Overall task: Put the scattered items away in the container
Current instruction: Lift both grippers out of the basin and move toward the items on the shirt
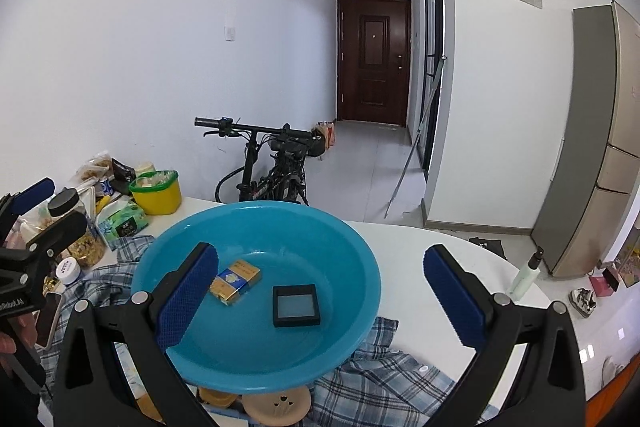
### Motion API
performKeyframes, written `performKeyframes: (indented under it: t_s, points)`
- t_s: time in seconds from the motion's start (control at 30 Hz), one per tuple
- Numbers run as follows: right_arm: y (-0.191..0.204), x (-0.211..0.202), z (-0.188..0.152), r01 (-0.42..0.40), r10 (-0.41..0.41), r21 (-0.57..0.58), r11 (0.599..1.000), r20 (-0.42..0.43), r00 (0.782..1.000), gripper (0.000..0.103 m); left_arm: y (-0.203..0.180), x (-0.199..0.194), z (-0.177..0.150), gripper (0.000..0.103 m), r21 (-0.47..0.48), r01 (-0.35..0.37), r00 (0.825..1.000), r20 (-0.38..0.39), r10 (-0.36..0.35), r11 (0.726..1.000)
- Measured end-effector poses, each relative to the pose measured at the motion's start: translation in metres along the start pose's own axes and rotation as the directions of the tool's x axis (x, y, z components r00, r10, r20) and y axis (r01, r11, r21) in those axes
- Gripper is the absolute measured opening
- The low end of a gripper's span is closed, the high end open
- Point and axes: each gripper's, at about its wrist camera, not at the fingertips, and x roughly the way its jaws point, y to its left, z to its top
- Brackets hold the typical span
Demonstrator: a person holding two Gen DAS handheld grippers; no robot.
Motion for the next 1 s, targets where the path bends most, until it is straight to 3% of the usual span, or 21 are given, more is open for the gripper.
performKeyframes:
  t_s: [0.13, 0.53, 0.83, 1.0]
  points:
    - [0.005, -0.015, -0.002, 0.001, -0.001, -0.014, 1.0, 0.027, 1.0, 0.102, 0.002, -0.021, -0.003, 0.103, -0.033, 0.056, 0.998, 0.004, -0.055, 0.998]
    - [0.019, -0.061, -0.024, 0.007, -0.003, -0.042, 0.999, 0.099, 0.995, 0.102, -0.002, -0.066, -0.019, 0.103, -0.006, 0.027, 0.999, 0.04, -0.027, 1.0]
    - [0.025, -0.082, -0.054, -0.009, 0.012, -0.034, 0.999, 0.094, 0.995, 0.103, -0.002, -0.082, -0.043, 0.103, -0.041, 0.036, 0.999, 0.007, -0.036, 0.999]
    - [0.027, -0.085, -0.076, 0.022, -0.018, -0.052, 0.998, 0.081, 0.997, 0.103, -0.009, -0.092, -0.059, 0.103, -0.003, 0.028, 1.0, 0.001, -0.028, 1.0]
